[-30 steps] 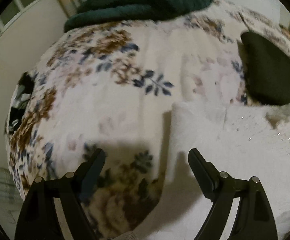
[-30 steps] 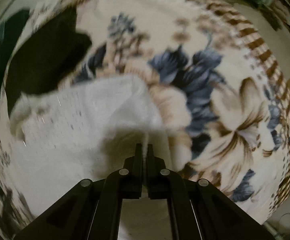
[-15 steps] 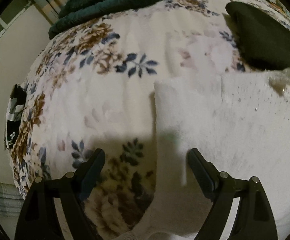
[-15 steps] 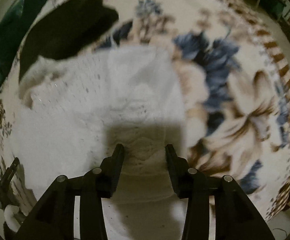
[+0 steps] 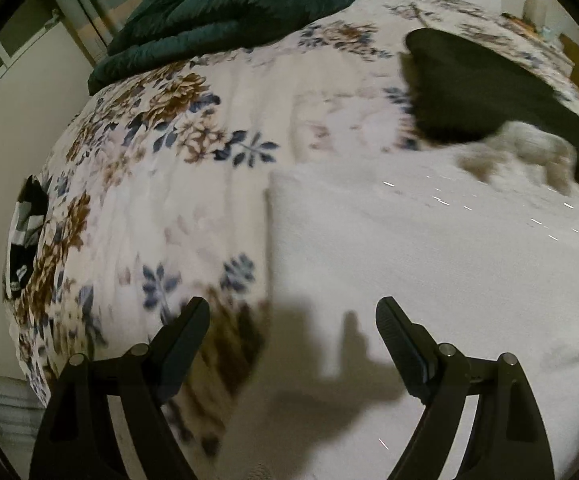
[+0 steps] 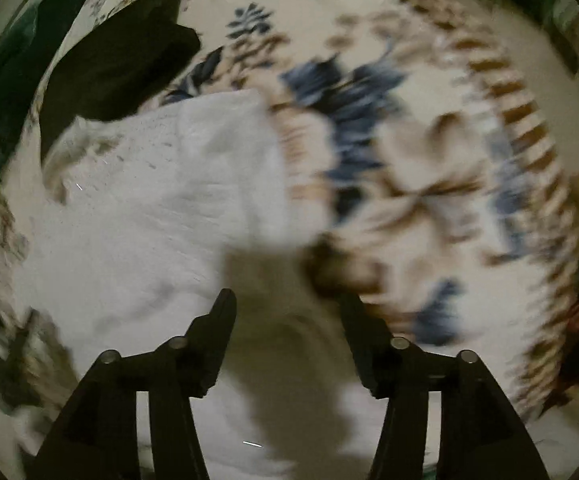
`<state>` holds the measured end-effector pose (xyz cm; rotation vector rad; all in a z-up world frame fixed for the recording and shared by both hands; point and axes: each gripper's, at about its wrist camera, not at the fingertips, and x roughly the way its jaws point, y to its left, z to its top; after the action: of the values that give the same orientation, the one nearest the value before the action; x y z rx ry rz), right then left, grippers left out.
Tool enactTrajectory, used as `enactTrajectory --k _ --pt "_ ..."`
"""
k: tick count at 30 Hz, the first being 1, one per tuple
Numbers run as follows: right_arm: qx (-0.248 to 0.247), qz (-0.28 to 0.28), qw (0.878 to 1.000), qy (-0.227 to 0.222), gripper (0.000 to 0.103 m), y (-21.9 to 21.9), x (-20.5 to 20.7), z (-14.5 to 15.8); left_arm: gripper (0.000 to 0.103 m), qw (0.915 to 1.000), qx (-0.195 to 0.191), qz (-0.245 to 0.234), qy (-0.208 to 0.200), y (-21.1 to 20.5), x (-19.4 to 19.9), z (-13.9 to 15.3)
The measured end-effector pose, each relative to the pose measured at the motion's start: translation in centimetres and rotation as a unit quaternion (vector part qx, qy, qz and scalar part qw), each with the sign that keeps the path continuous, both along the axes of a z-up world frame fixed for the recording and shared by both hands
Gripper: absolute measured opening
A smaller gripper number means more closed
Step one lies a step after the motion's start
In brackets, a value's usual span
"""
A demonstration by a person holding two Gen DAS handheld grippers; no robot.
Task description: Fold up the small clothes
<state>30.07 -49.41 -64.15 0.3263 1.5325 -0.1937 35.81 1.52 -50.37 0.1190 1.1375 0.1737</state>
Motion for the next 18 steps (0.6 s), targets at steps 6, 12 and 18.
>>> enactTrajectory --k 6,12,18 --pt "0.076 0.019 0.997 0.018 0.051 -2.6 -1.1 -5.7 0.085 0.9996 0.023 0.003 0.014 -5.8 -6.7 1.1" --pt "0.115 0.042 0.992 -0.003 0.0 -4.4 -0.4 -8.5 0.085 0.9963 0.041 0.056 0.051 -10.4 -11.8 -0.4" --pt "0.204 0.01 0.979 -0.008 0.0 -10.7 -1.4 -7.5 0.085 0.9933 0.026 0.092 0.065 -13.8 -15.1 -1.5"
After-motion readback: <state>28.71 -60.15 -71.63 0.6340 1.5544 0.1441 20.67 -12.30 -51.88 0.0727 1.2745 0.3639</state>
